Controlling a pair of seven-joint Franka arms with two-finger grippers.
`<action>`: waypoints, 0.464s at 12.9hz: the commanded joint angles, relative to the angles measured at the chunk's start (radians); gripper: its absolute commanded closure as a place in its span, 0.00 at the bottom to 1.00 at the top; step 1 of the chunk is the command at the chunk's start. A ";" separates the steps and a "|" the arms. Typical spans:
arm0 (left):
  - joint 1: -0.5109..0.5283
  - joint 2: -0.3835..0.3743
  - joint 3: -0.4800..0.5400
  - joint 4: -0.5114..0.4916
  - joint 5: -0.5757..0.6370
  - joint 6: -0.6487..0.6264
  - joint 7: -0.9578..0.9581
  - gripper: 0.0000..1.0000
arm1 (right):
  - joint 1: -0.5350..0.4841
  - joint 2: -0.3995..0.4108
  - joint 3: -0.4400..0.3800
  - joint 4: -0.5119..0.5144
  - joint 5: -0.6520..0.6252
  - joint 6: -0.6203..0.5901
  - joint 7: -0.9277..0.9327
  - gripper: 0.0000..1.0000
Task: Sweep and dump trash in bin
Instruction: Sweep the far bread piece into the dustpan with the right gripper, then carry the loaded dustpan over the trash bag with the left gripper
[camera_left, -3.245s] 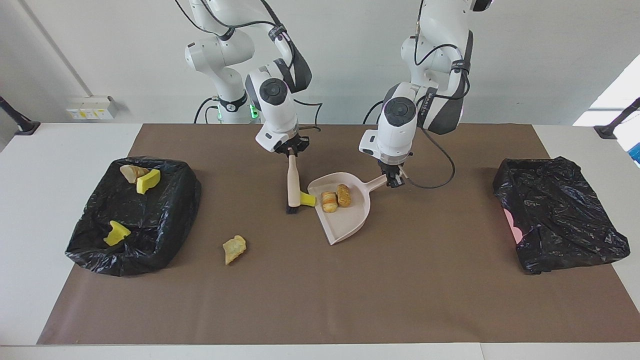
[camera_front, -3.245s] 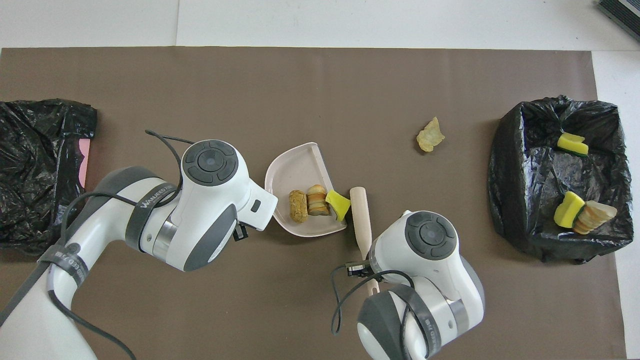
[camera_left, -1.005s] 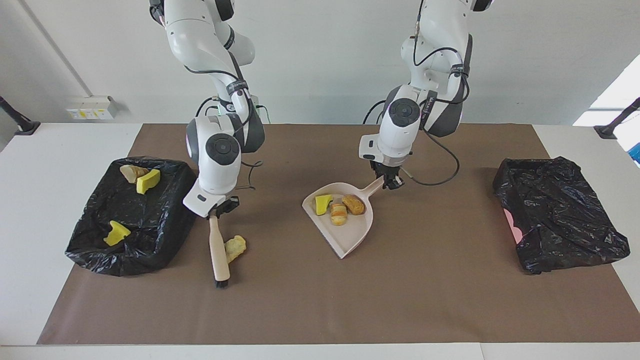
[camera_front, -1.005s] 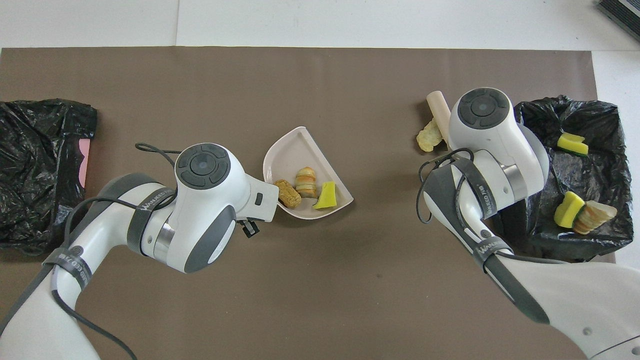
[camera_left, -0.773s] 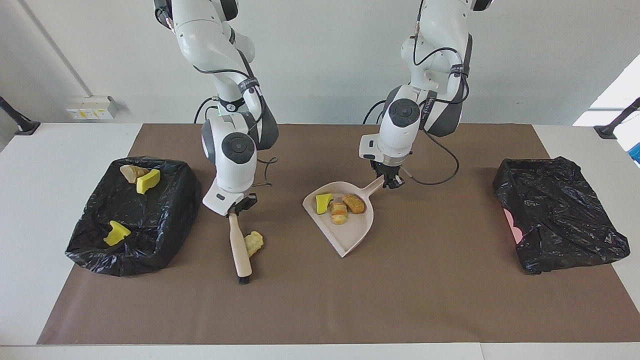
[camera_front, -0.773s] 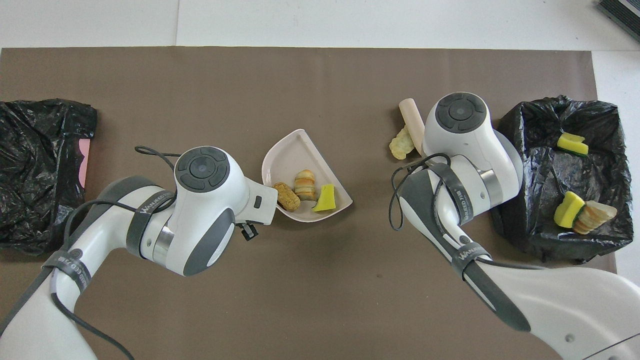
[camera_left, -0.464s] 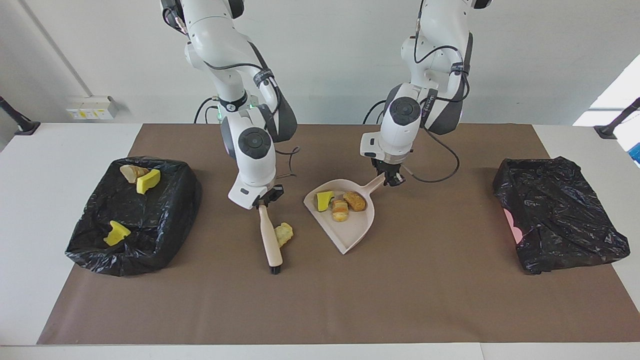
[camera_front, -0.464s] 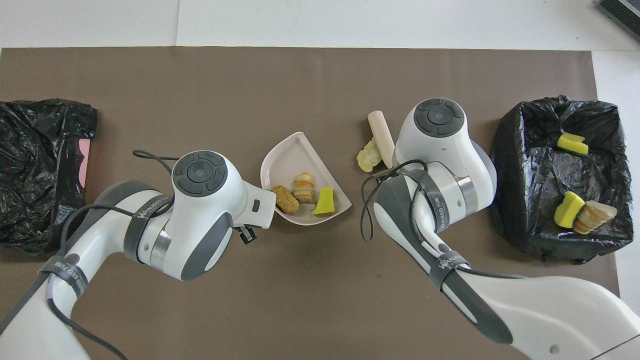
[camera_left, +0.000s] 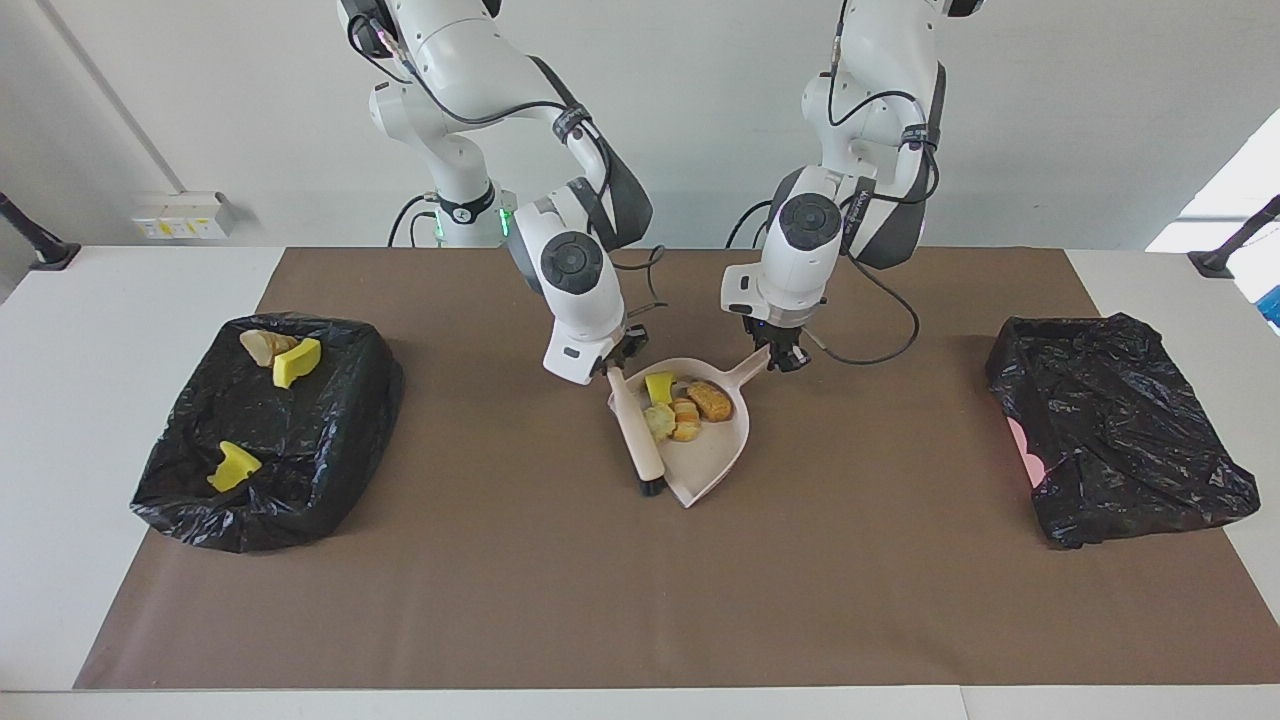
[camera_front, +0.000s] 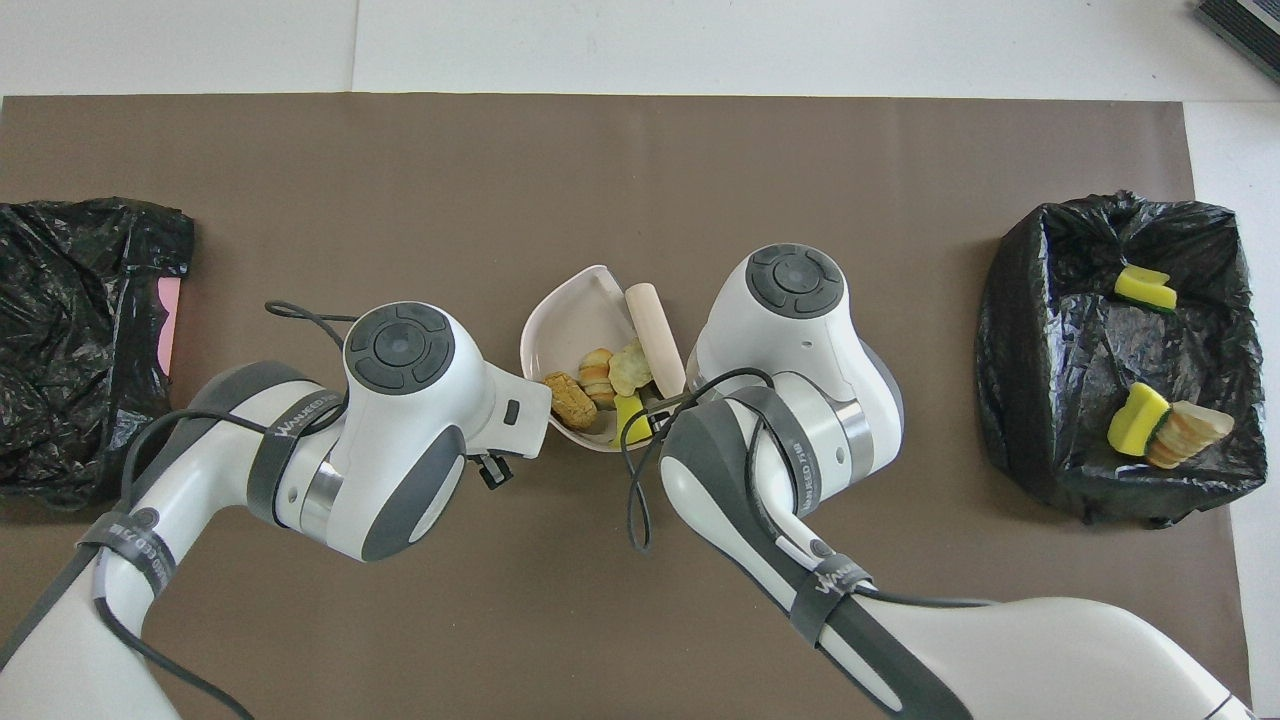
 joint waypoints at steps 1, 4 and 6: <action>-0.008 -0.035 0.005 -0.037 -0.010 0.019 -0.003 1.00 | -0.015 -0.031 0.013 -0.031 0.102 -0.031 -0.056 1.00; -0.004 -0.025 0.005 -0.023 -0.010 0.037 -0.063 1.00 | -0.096 -0.046 0.004 -0.022 0.062 -0.083 -0.116 1.00; -0.006 -0.022 0.007 -0.018 -0.010 0.054 -0.083 1.00 | -0.153 -0.069 0.007 -0.018 -0.044 -0.106 -0.118 1.00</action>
